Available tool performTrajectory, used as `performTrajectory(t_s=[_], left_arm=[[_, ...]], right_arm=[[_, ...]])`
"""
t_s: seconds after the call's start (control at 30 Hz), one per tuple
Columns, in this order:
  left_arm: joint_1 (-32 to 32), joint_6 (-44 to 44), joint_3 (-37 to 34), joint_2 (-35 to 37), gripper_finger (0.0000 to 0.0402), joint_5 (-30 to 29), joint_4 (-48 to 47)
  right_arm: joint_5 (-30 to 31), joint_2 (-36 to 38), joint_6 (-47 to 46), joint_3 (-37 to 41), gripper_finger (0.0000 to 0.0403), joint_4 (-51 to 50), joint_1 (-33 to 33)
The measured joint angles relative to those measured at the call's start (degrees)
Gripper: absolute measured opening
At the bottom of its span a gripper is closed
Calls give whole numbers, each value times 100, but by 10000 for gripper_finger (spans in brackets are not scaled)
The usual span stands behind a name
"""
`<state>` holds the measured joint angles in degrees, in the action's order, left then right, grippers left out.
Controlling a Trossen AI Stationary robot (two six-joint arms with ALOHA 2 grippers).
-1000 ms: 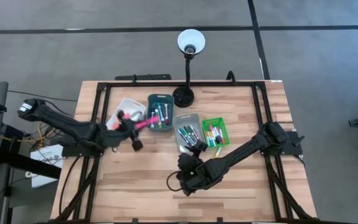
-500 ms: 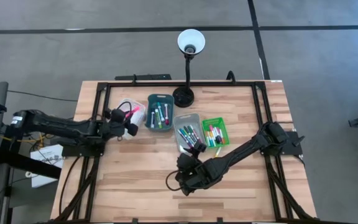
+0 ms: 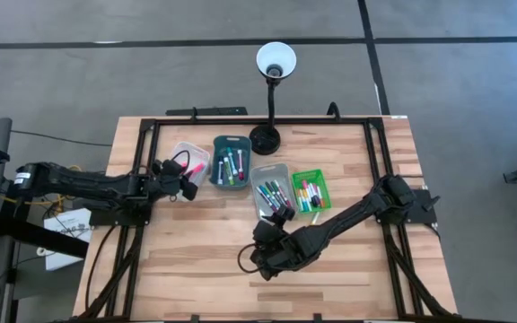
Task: Pick & Place Markers
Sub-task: Put the small yellow highlighter pen into the green bin
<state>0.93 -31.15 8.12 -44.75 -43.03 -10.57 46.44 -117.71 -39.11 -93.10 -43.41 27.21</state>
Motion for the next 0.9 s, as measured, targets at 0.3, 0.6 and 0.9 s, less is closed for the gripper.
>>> performTrajectory(t_s=[0.3,0.6,0.9], left_arm=[[-38,148,33,-16,170,118,372],[-305,932,613,-9,175,155,645],[-792,1040,883,-3,175,157,947]], right_arm=[[-1025,-2,-593,-672,221,-1323,80],[-386,9,-3669,-1664,191,-4652,591],[-1468,-72,-6038,-705,176,-4638,931]])
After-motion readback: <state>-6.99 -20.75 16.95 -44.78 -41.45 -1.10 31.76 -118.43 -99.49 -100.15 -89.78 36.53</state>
